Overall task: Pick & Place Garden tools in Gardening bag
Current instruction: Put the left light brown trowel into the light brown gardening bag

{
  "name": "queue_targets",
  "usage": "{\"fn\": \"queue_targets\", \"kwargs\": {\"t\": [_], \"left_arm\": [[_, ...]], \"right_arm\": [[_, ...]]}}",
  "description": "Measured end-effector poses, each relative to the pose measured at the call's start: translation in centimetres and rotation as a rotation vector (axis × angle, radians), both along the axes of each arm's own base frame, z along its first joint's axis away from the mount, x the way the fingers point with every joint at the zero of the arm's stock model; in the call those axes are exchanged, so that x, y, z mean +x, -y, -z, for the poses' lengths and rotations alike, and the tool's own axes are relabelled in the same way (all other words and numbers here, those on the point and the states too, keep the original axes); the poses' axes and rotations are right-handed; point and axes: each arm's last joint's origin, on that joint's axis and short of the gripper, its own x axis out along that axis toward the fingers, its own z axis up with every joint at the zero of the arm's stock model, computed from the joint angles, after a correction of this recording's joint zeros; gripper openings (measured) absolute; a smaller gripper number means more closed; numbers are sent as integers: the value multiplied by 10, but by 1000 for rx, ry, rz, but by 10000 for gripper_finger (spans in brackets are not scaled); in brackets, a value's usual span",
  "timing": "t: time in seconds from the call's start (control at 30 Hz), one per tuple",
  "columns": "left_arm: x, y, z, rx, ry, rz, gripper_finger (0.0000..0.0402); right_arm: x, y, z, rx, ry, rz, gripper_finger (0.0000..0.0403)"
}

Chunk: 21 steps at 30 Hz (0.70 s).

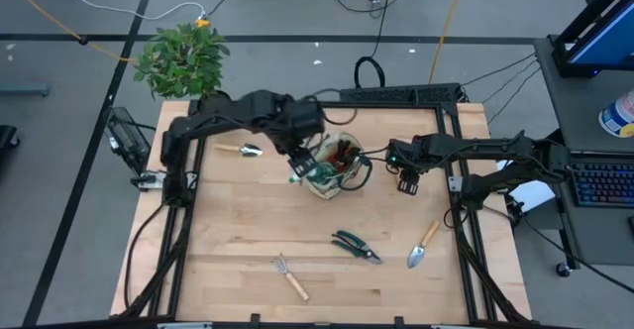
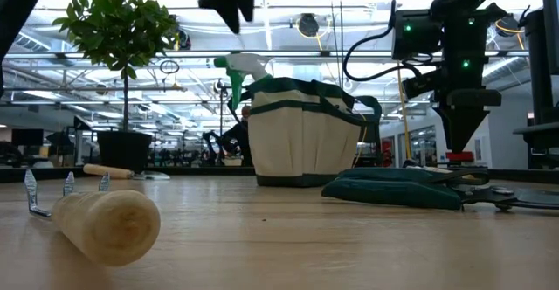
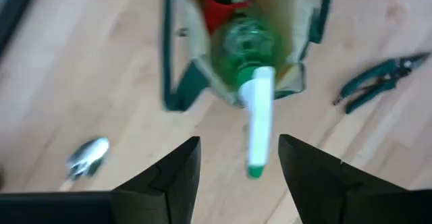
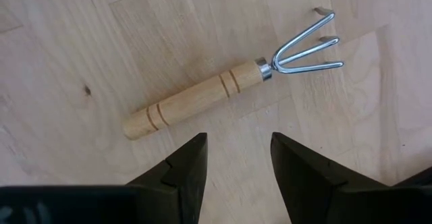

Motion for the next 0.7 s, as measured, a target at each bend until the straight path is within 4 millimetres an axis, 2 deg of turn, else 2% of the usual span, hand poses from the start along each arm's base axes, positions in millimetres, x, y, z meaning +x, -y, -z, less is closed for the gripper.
{"fn": "queue_targets", "kwargs": {"t": [0.13,0.23,0.47,0.53,0.7], "left_arm": [[-15,4,-17,62,46,-25,207],[-19,8,-23,100,60,-26,207],[-19,22,-24,196,54,9,207],[-18,25,-20,196,45,-22,207],[-14,30,4,159,-6,-258,207]], "right_arm": [[0,0,0,0,0,0,157],[0,0,0,0,0,0,157],[0,0,0,0,0,0,157],[0,0,0,0,0,0,157],[0,0,0,0,-1,0,157]]}}
